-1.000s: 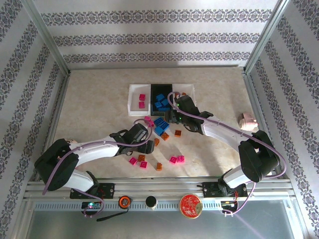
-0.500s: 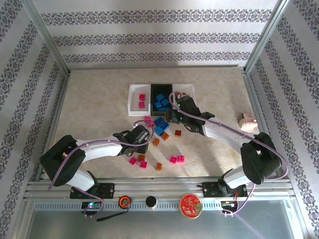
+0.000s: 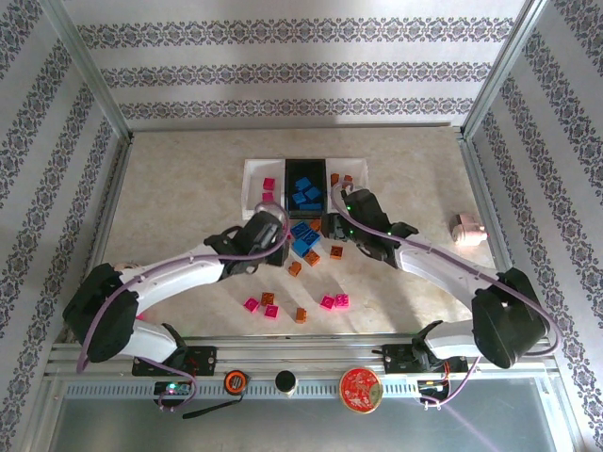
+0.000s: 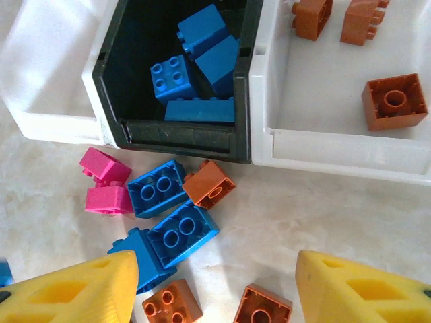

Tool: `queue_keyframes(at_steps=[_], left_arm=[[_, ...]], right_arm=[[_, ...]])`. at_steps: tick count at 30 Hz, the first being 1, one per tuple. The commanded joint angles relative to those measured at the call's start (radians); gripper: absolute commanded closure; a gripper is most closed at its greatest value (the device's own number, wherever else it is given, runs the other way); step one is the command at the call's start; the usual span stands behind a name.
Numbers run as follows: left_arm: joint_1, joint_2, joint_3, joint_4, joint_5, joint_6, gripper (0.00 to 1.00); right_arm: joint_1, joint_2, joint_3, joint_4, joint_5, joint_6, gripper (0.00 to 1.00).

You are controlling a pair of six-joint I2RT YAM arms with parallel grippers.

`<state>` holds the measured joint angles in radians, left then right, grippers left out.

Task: Sort the legos into containers by color
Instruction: Place the lego in the container.

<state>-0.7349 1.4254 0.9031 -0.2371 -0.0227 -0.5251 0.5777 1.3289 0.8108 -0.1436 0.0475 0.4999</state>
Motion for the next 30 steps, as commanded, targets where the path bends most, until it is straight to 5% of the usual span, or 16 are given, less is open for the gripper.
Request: queue_keyframes(at_steps=[1,16,23,30], left_arm=[[0.043,0.082,0.149,0.001,0.019,0.078,0.82],[0.164,0.678,0.794,-0.041,0.058,0.113,0.78],[0.175,0.749,0.903,-0.046,0.083,0.082,0.49],[0.175,0.606,0.778,0.045,0.114,0.049,0.31]], right_arm=[[-0.009,-0.044,-0.039,0.012,0.038,0.021,0.36],[-0.013,-0.159,-0.146,-0.035,0.041,0.046,0.35],[-0.008,-0.156,-0.172,-0.036,0.019,0.063,0.34],[0.018,-0.103,-0.175,-0.014,0.018,0.08,0.33]])
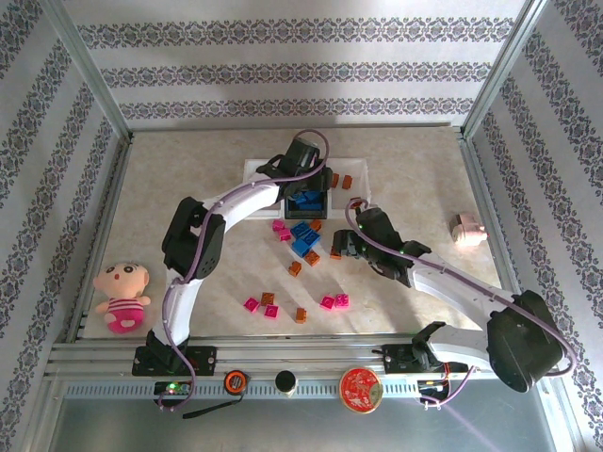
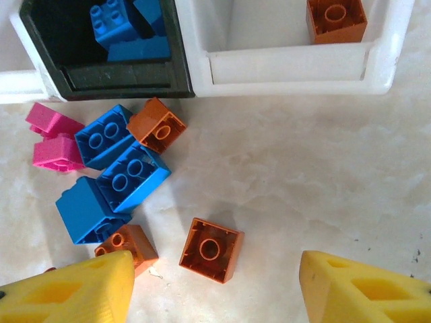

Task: Sort the legos into containers by color
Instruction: Place the lego in the container, then pick up the lego from the center of the table.

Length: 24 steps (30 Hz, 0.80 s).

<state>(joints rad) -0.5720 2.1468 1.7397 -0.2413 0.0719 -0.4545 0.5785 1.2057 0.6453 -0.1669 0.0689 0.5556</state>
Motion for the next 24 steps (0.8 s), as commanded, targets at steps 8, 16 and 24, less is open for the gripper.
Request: queue_keyframes(at_steps=[8,16,24], left_arm=[[0.012,-0.453,-0.513,0.254,0.023,-0.095,0.22],[0.012,-0.818,-0.973,0.334,0.009,-0.167,0.17],[0.011,-1.127,-1.209,0.243,-0.057,-0.192,0.01]], right_arm=[[0.043,0.122,0.021,0.057,-0.002,0.035,0.33],[0.042,0.259,0.065,0.097,-0.012,0.035,0.34],[0.05,0.378,0.112,0.071,0.008,0.041,0.37]])
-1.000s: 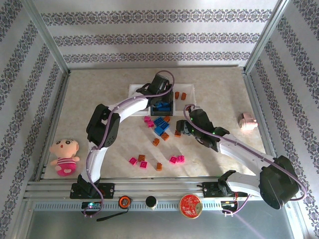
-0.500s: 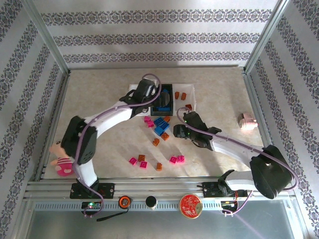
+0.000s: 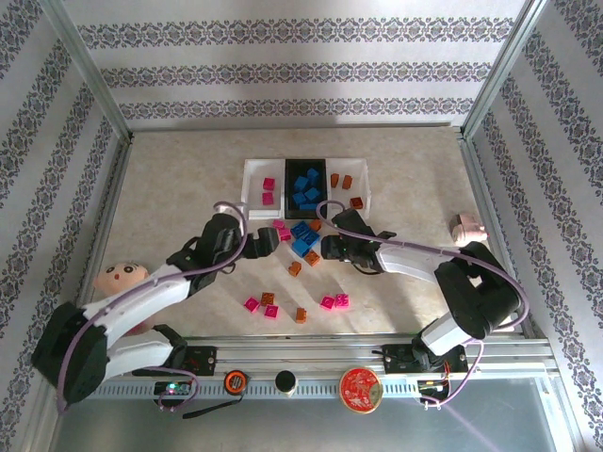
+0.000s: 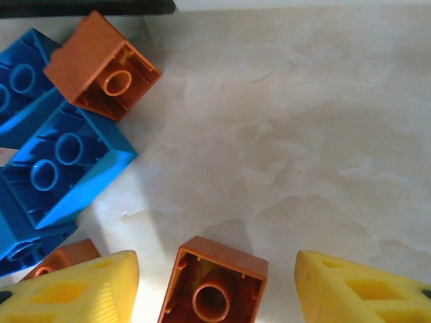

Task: Sort the legos into containers by color
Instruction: Pick up the lego from the center of the table, then place the lego in the container.

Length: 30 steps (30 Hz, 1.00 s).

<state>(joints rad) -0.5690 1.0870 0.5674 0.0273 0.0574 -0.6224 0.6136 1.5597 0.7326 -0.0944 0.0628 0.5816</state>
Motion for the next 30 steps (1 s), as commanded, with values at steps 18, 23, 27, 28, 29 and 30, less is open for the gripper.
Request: queue_keyframes(at_steps=[18,23,27,28,29,30], left_arm=[[0.008,-0.359,-0.215,-0.12,-0.131,-0.049,0.0],[0.009,-0.367,-0.225,-0.115,-0.15,-0.053,0.0],[0.009,-0.38,-0.232,-0.111,-0.151,-0.055,0.0],[0.009,-0.386,-0.234,-0.114,-0.152,-0.056,0.0],[0.009,-0.392,-0.238,-0.116,-0.151,-0.059,0.0],[0.008,-0.4,-0.242,-0.118,-0.149,-0.06,0.0]], right_arm=[[0.01,-0.191,0.01,-0.077,-0.005,-0.056,0.73],[-0.066,-0.216,0.129,-0.123,-0.008,-0.111,0.73],[-0.135,-0.103,0.262,-0.145,-0.004,-0.155,0.72],[-0.154,-0.065,0.295,-0.146,-0.006,-0.161,0.72],[-0.167,-0.032,0.325,-0.145,-0.006,-0.167,0.72],[-0.181,0.005,0.358,-0.145,-0.005,-0.173,0.73]])
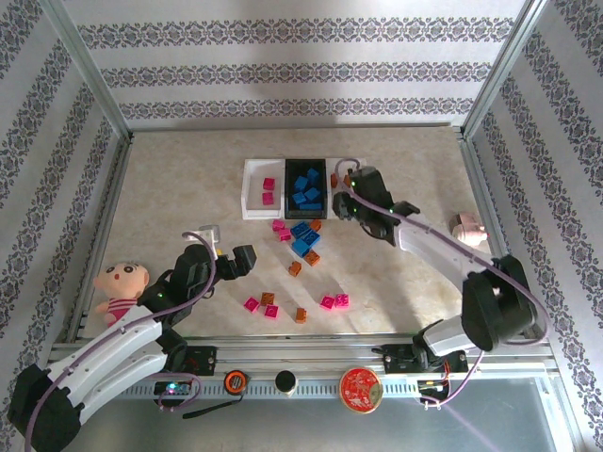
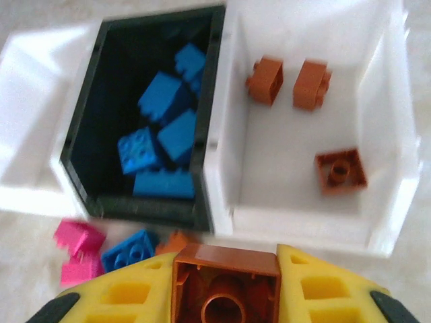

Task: Sort the legos into containers by color
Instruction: Place the lego in the container.

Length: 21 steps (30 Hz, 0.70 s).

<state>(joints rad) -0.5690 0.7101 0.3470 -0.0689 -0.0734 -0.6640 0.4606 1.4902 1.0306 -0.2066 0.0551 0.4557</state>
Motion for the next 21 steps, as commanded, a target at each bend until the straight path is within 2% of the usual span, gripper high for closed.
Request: queue_keyframes(at_steps=[1,8,11,13,15,21], left_arm=[[0.009,-0.032,-0.025,-0.025,-0.017,-0.019,0.0],[0.008,-0.061,-0.049,-0.019,0.04,-0.038,0.0],[0.01,-0.06,-0.052,-0.022,0.064,-0.042,0.0],[0.011,-0.06,-0.045,-0.042,0.064,-0.038,0.0],[0.01,-0.059,-0.04,-0.056,0.064,-0.029,0.0],[0.009,-0.038,-0.015,-0.103,0.093,-0.014,0.0]], right_arm=[[-0.04,0.114,0.094,-0.032,0.011,-0.052,0.72],[-0.089,0.329,0.29,-0.08,0.011,-0.057,0.67],[-0.094,0.373,0.347,-0.106,0.022,-0.062,0.52],[-0.1,0.377,0.373,-0.124,0.026,-0.065,0.44],[-0.1,0.362,0.376,-0.132,0.024,-0.068,0.41],[-0.09,0.246,0.276,-0.116,-0.009,-0.048,0.38]])
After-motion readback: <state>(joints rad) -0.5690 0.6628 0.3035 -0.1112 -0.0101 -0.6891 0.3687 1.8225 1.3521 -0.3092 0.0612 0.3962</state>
